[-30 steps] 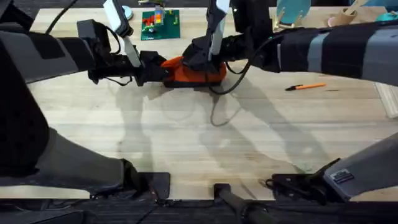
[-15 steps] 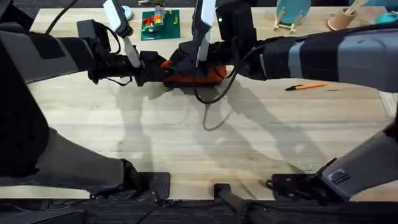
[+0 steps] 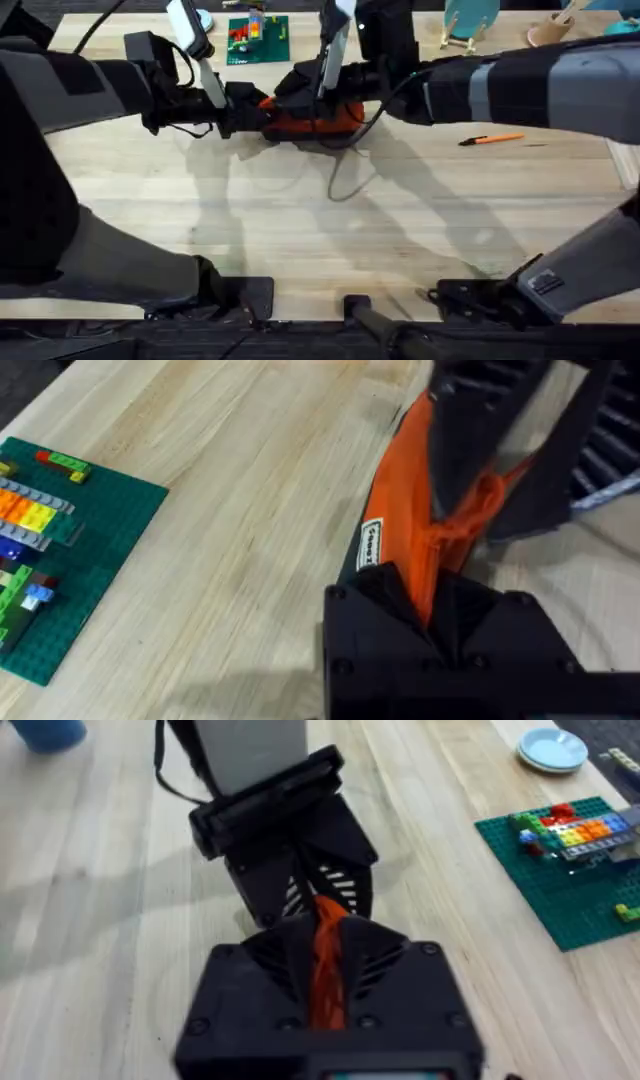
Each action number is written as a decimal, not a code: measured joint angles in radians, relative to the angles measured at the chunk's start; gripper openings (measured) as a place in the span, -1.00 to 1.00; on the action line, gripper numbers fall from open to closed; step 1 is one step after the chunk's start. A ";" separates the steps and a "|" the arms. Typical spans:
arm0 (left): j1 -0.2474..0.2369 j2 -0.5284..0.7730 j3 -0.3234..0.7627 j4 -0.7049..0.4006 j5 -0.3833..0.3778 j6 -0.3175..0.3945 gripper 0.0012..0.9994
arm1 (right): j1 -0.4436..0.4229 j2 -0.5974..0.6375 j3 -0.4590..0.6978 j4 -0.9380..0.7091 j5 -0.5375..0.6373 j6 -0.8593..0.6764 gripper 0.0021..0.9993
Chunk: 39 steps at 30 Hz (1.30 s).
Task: Unzip the bag, pick up the pens from the table one at a time and place them inside, then zip the bag closed.
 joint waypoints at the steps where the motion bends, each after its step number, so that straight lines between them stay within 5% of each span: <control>1: 0.000 0.000 0.000 0.000 0.000 0.000 -0.92 | -0.004 -0.002 0.001 0.000 -0.005 0.011 -0.44; 5: 0.000 0.000 0.000 0.000 0.000 0.000 -0.92 | -0.022 -0.026 0.002 0.001 -0.033 0.036 0.70; 7: 0.000 0.000 0.000 0.000 0.000 0.000 -0.92 | -0.033 -0.041 0.004 0.005 -0.053 0.043 0.98; 33: 0.000 0.000 0.000 0.000 0.001 0.000 -0.91 | -0.131 -0.048 0.013 0.007 -0.089 0.238 0.99; 37: 0.000 0.000 0.000 0.003 0.000 0.002 -0.16 | -0.141 -0.048 0.013 -0.007 -0.089 0.238 0.99; 39: 0.000 0.000 0.000 0.003 -0.004 0.000 0.03 | -0.151 -0.048 0.013 -0.015 -0.089 0.239 0.99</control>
